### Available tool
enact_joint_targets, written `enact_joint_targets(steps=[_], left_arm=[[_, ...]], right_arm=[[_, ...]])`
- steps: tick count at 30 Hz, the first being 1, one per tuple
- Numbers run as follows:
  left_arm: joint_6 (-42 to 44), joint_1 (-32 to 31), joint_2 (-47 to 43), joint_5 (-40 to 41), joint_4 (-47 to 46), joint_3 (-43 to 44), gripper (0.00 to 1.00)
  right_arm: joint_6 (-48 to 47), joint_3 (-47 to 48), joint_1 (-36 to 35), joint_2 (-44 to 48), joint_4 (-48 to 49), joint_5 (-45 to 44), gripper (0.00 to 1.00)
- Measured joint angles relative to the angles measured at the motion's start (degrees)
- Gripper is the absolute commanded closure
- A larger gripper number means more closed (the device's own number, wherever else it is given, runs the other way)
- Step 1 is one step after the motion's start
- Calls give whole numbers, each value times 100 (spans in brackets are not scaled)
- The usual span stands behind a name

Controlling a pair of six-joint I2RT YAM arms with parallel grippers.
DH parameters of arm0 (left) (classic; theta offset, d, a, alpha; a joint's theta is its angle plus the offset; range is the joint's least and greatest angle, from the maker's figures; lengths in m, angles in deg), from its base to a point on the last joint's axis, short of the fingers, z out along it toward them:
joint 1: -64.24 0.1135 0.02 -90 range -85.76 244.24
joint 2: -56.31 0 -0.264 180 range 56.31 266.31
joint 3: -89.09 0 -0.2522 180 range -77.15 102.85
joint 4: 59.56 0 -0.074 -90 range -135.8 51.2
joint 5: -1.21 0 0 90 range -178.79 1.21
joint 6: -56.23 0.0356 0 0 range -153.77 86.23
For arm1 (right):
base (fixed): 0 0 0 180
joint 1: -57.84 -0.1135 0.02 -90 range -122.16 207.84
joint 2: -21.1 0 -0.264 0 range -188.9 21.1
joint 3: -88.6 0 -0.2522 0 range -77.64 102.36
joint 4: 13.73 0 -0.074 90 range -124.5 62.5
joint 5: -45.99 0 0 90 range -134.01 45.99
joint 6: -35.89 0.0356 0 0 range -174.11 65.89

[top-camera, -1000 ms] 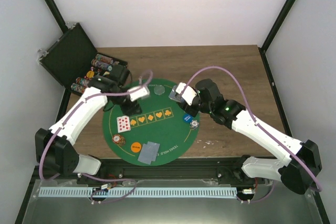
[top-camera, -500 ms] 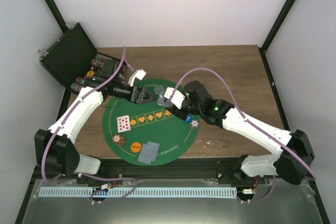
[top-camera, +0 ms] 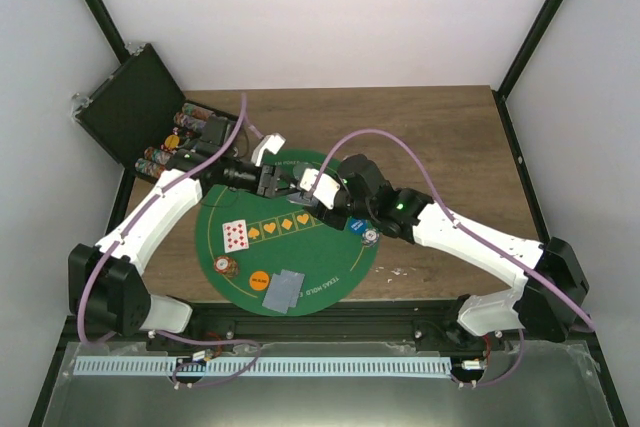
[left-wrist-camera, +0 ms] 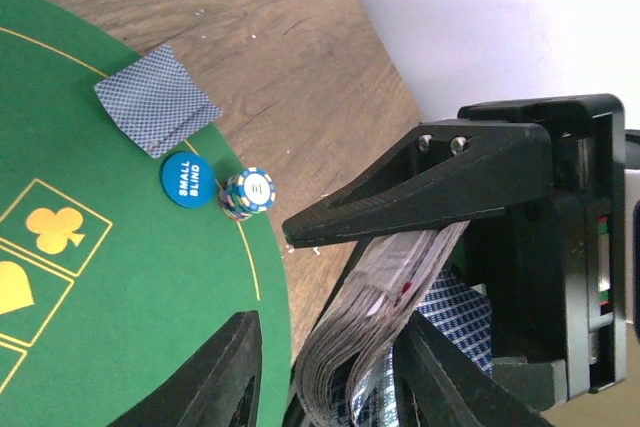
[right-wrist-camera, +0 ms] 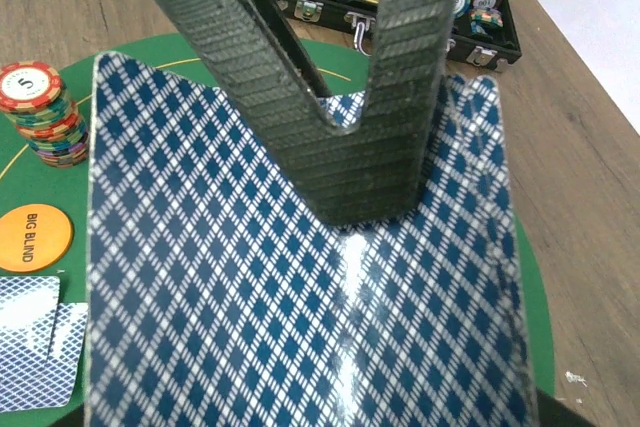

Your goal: Distribute texas hold em gaming equipment

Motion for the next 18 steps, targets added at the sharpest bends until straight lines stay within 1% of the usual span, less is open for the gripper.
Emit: enact_joint_targets(steps=[5, 8, 11, 13, 16, 18], left_arm=[[149, 46, -28, 195, 168, 81, 63], [225, 140, -90, 286, 245, 107, 57], [319, 188, -131, 343, 308, 111, 45], [361, 205, -133, 330, 350, 122, 40], [433, 210, -133, 234, 420, 151, 37], [481, 219, -133, 190, 498, 212, 39]], right_arm=[[-4, 0, 0, 2, -11, -142, 51], [-4, 0, 0, 7, -11, -190, 51], [-9, 0, -2, 11, -11, -195, 51], [-20, 0, -2, 20, -11, -192, 51], [-31, 0, -2, 26, -11, -195, 51], [-46, 0, -2, 28, -11, -197, 51]])
